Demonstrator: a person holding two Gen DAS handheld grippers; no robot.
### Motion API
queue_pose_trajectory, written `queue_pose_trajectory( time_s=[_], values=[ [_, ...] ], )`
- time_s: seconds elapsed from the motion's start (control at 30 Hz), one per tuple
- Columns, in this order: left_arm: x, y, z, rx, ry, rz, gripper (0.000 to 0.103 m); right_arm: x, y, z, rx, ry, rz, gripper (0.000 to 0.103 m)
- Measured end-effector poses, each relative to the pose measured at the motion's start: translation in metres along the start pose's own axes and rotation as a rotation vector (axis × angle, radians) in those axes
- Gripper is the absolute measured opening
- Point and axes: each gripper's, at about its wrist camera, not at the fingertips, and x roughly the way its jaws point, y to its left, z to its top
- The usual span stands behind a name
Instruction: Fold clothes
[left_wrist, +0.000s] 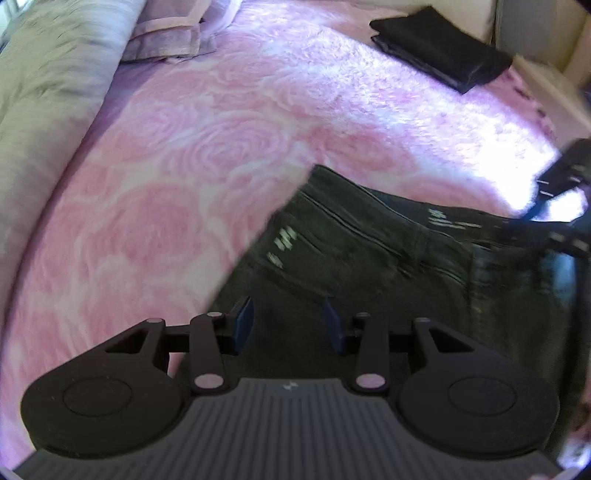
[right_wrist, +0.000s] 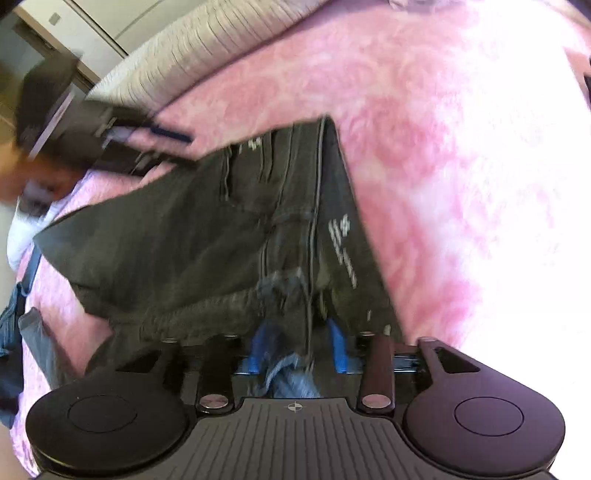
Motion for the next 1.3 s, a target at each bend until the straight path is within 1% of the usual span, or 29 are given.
queue_pose_trajectory(
  time_s=[0.1,0.23,0.33,0.37,0.4,0.43,0.47,0.53,0.6,0.63,0.73,0.8,0.83,0.87,0.9,0.93,0.97,1.0,1.03,1.07,1.1,1.13,1.2,1.27,1.3],
  values=[
    [-0.007,-0.022,-0.028,-0.016,0.025,-0.013,0.038,0.017,-0.006,0.017,-0.005,-0.016,0.044,0.047],
    [-0.005,-0.053,-0.059,0.015,0.068,-0.033,0.038,0.05,-0.008,0.022,-0.074,0.007,0.078,0.047],
    [0.001,-0.076,-0.078,0.039,0.103,-0.031,0.038,0.06,-0.008,0.024,-0.075,0.001,0.107,0.047],
    [0.003,-0.083,-0.083,0.054,0.114,-0.023,0.037,0.06,-0.007,0.026,-0.077,0.005,0.108,0.045],
    [0.003,-0.09,-0.085,0.062,0.114,-0.009,0.034,0.06,-0.009,0.027,-0.071,0.016,0.116,0.026],
    [0.002,-0.097,-0.088,0.067,0.109,0.006,0.029,0.058,-0.009,0.028,-0.077,0.02,0.12,0.019],
    [0.001,-0.104,-0.09,0.071,0.104,0.021,0.026,0.055,-0.007,0.029,-0.089,0.021,0.121,0.018],
    [-0.001,-0.109,-0.081,0.042,0.093,0.035,0.018,0.044,-0.006,0.035,-0.11,0.012,0.12,0.016],
    [-0.002,-0.115,-0.068,0.021,0.074,0.05,0.018,0.026,-0.007,0.048,-0.125,-0.017,0.118,0.016],
    [0.0,-0.117,-0.057,0.022,0.052,0.058,0.018,0.016,-0.008,0.054,-0.132,-0.031,0.117,0.016],
    [0.01,-0.123,-0.021,0.029,-0.021,0.079,0.018,-0.003,-0.022,0.081,-0.172,-0.062,0.069,0.016],
    [0.015,-0.122,-0.003,0.022,-0.034,0.073,0.02,-0.006,-0.039,0.098,-0.176,-0.06,0.037,0.016],
    [0.018,-0.121,0.005,0.018,-0.038,0.069,0.024,-0.008,-0.047,0.106,-0.178,-0.059,0.022,0.016],
    [0.021,-0.12,0.013,0.015,-0.041,0.065,0.027,-0.007,-0.053,0.11,-0.162,-0.046,0.034,0.016],
    [0.018,-0.118,0.015,0.015,-0.042,0.055,0.032,-0.006,-0.057,0.112,-0.138,-0.028,0.059,0.018],
    [0.013,-0.115,0.016,0.016,-0.042,0.043,0.034,-0.007,-0.058,0.111,-0.125,-0.022,0.069,0.018],
    [0.008,-0.113,0.017,0.018,-0.042,0.031,0.034,-0.013,-0.058,0.106,-0.12,-0.029,0.073,0.02],
    [0.002,-0.109,0.016,0.017,-0.043,0.019,0.034,-0.02,-0.059,0.1,-0.102,-0.05,0.079,0.027],
    [-0.007,-0.102,0.017,0.01,-0.051,0.004,0.035,-0.028,-0.059,0.093,-0.078,-0.075,0.085,0.032],
    [-0.014,-0.092,0.019,-0.001,-0.063,-0.007,0.037,-0.037,-0.064,0.084,-0.043,-0.103,0.082,0.034],
    [-0.021,-0.082,0.021,-0.014,-0.074,-0.018,0.041,-0.049,-0.07,0.073,-0.002,-0.133,0.075,0.036],
    [-0.021,-0.069,0.029,-0.025,-0.079,-0.015,0.045,-0.059,-0.077,0.063,0.05,-0.162,0.061,0.038],
    [-0.018,-0.041,0.048,-0.049,-0.085,0.001,0.046,-0.077,-0.092,0.034,0.193,-0.21,0.006,0.041],
    [-0.002,-0.017,0.074,-0.037,-0.085,0.023,0.047,-0.087,-0.102,0.0,0.322,-0.217,-0.041,0.045],
    [0.008,-0.006,0.085,-0.028,-0.079,0.026,0.049,-0.092,-0.107,-0.017,0.384,-0.216,-0.063,0.049]
  ],
)
